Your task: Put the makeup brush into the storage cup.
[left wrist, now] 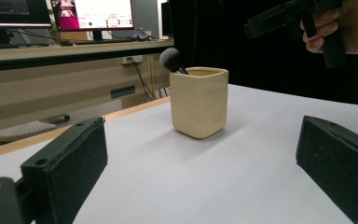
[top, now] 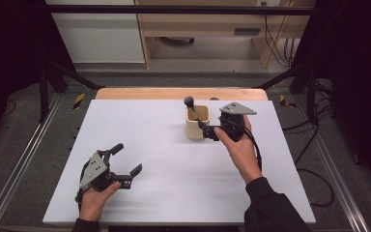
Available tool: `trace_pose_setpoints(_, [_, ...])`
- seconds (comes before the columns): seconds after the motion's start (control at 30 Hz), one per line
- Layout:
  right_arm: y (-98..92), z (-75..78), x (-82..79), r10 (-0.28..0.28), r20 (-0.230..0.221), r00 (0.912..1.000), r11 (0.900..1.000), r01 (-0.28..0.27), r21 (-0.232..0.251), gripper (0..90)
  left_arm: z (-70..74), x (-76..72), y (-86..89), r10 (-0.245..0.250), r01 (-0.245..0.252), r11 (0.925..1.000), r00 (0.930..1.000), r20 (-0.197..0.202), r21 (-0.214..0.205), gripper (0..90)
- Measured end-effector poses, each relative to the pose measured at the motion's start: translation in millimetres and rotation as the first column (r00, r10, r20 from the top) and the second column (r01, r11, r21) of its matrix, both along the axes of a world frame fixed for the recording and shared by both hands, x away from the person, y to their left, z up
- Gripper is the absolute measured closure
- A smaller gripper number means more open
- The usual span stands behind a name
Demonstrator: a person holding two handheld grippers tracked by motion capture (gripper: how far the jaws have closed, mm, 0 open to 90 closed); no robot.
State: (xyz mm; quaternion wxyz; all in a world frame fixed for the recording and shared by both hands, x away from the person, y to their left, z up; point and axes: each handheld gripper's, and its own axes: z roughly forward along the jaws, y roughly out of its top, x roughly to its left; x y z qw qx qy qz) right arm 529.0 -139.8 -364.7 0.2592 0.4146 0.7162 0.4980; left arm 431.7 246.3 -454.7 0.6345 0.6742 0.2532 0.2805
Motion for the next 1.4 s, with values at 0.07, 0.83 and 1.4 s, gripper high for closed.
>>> trace_pose_setpoints(0.07, [-0.8,-0.7,-0.6,0.002,-0.001,1.0,1.0,-0.002,-0.005,4.5,0.1,0.0,0.3,0.0,0.0,1.0,1.0,0.001,0.0,1.7])
trace_pose_setpoints(0.83, [-16.2,-7.2,-13.6,0.003,-0.018,0.9998,1.0,-0.003,-0.001,4.2,0.5,-0.1,0.9,0.003,-0.003,1.0,1.0,0.001,-0.002,1.7])
trace_pose_setpoints(1.4, [-36.9,-11.9,-25.3,-0.013,-0.025,0.9996,0.9999,0.013,0.005,4.0,0.7,-0.2,2.1,0.007,-0.007,1.0,1.0,0.001,-0.005,1.7])
